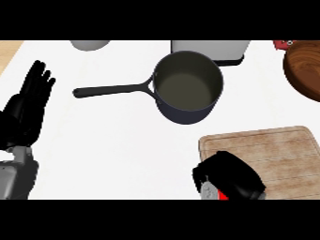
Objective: Pick the can from the cutting board and place it in the pot
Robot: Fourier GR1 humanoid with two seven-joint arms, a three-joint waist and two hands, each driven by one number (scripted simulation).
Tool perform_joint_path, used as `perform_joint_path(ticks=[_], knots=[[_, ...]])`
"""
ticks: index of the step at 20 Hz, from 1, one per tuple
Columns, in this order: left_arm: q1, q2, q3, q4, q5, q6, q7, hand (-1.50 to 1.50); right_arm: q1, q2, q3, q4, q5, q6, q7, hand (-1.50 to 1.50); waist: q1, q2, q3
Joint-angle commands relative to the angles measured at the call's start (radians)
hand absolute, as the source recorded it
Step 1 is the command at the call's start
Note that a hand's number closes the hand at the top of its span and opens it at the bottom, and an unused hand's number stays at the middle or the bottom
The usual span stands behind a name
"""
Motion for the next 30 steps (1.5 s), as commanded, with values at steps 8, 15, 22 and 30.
perform_joint_path(ticks=[8,15,22,30], knots=[[-0.008,-0.003,-0.008,0.006,0.004,-0.007,0.014,0.00,-0.072,0.199,0.245,-0.090,0.065,-0.380,0.473,1.50,-0.001,-0.016,0.009],[0.006,0.001,-0.003,0.012,0.003,-0.012,0.003,0.00,-0.196,0.201,0.360,-0.154,0.196,-0.688,0.791,1.50,0.001,-0.017,0.005],[-0.017,0.000,-0.012,0.007,-0.005,-0.007,0.022,0.00,-0.412,0.201,0.430,-0.097,0.325,-0.836,1.175,1.50,0.012,-0.007,0.005],[-0.049,-0.011,-0.016,0.037,-0.002,-0.017,0.003,0.00,-0.709,0.201,0.354,0.096,0.219,-0.896,1.378,1.50,0.039,0.012,0.006]])
